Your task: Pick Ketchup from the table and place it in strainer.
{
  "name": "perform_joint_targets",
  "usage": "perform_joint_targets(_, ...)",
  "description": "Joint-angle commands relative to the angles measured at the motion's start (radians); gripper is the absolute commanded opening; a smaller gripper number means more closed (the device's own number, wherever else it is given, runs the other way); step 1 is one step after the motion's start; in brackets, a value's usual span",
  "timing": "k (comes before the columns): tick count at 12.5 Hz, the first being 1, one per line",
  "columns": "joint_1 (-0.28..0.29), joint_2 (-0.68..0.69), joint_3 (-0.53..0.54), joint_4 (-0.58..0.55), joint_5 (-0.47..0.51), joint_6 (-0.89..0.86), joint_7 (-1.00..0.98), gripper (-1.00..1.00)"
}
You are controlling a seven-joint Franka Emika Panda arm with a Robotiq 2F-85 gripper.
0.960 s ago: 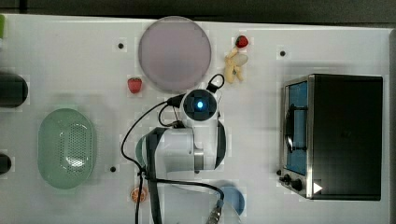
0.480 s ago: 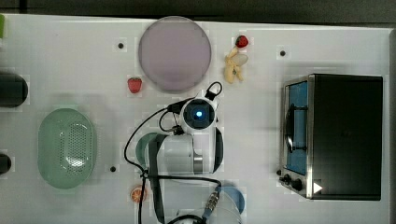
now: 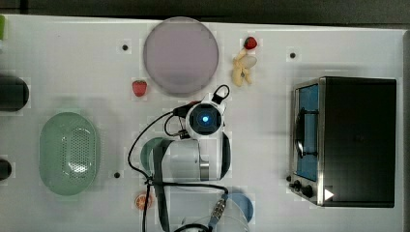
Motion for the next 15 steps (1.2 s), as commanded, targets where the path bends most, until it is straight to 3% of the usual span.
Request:
perform_joint_targets(1,-0.002,-0.167,0.000,0.024,-0.001,-0.115,0.026,0.22)
perform_joint_targets(5,0.002,-0.378,0.037,0.095,0.000,-0.457,0.036,0.22)
perform_joint_targets(8,0.012,-0.473,0.106,0.147,0.015,-0.635,0.172,0.22)
perform_joint_targets(12,0.034,-0.486,0.256,0.193,0.115,-0.672,0.400,0.22)
perform_joint_targets(15,0.042,-0.444,0.390,0.204,0.130,-0.642,0.646,0.22)
